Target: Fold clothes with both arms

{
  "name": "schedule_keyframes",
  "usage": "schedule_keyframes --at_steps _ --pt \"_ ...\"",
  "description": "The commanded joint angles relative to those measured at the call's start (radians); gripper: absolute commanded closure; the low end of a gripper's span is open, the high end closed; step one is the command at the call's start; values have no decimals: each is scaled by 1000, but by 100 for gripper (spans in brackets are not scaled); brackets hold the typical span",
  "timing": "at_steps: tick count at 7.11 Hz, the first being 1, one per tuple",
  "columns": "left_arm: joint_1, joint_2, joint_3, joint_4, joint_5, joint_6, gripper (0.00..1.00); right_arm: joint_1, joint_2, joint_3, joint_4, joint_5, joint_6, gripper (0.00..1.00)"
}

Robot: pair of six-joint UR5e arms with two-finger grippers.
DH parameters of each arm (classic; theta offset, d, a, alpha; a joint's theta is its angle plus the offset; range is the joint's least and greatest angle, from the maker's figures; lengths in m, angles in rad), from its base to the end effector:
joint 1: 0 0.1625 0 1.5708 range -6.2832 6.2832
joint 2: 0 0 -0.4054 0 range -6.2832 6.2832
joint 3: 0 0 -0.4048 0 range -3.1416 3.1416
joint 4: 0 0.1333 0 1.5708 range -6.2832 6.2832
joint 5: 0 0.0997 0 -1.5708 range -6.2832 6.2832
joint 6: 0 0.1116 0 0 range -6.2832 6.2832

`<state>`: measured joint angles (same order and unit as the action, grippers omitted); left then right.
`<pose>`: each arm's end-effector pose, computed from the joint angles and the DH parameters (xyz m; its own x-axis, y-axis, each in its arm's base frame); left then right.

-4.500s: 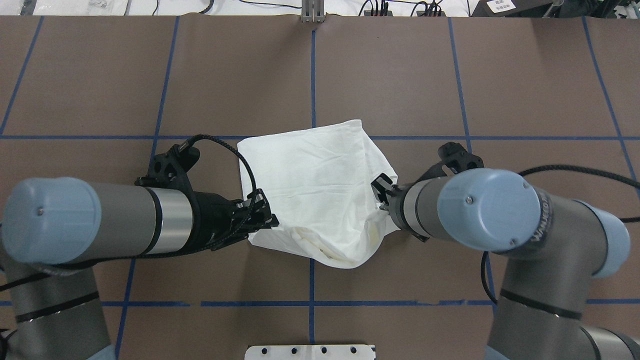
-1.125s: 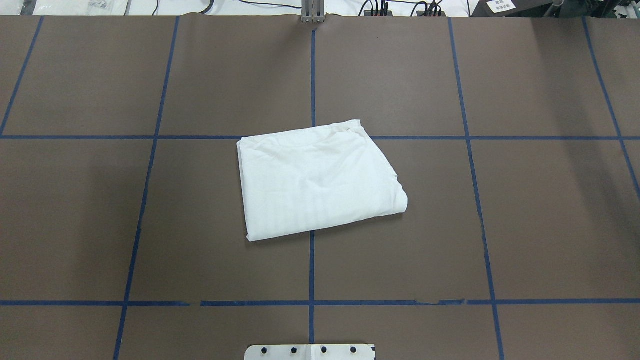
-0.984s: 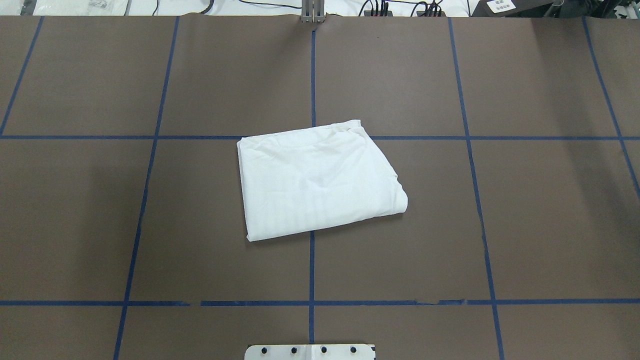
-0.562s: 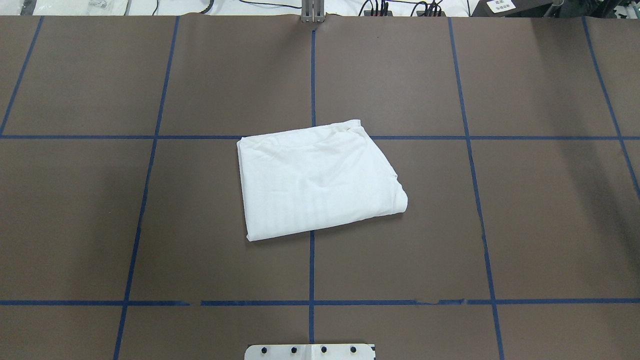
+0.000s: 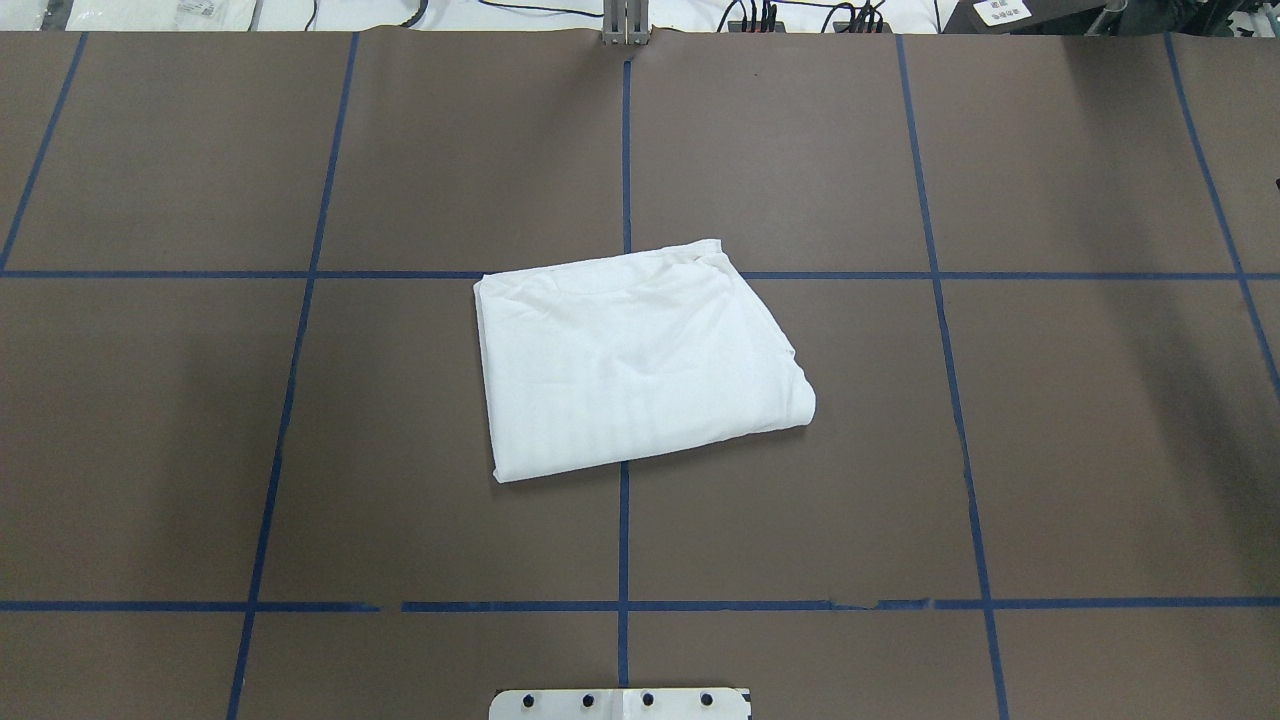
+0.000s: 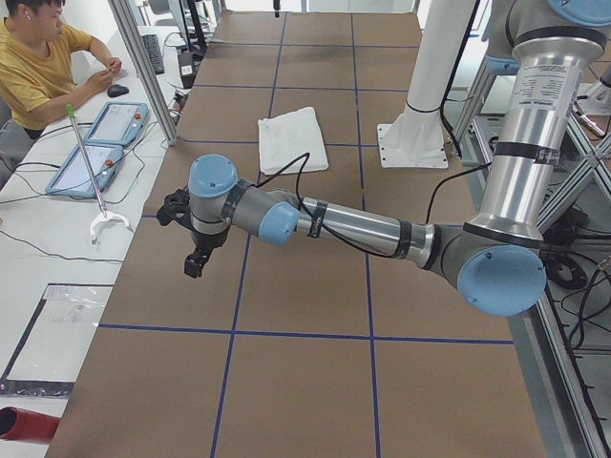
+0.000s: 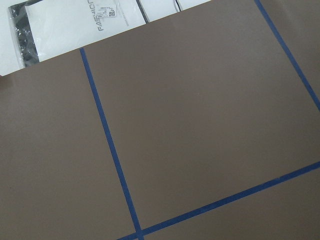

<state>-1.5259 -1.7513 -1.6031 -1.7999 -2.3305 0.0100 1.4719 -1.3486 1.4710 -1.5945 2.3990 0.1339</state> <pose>-0.0298 -0.5951 0.5063 0.7107 0.3358 -0.6182 -0.0477 0.8997 0.4339 -0.0082 -0.5999 0.5738 0.6729 -0.0056 0.7397 0.0085 1.0000 -0.0002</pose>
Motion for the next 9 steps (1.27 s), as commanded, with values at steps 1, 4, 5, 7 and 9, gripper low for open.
schedule_keyframes --at_steps 1,4,5,7,9 --pt "0 9 -1 13 -3 -1 1 -1 -11 2 1 -3 1 0" --pt "1 12 63 7 -3 1 1 -1 -24 3 1 -6 3 0" --pt "-2 13 109 2 -4 1 1 4 -27 3 -5 8 1 0" --pt "-31 29 114 4 -4 1 1 16 -69 6 4 34 -2 0" --pt "-60 53 111 5 -108 1 1 15 -69 9 4 32 4 0"
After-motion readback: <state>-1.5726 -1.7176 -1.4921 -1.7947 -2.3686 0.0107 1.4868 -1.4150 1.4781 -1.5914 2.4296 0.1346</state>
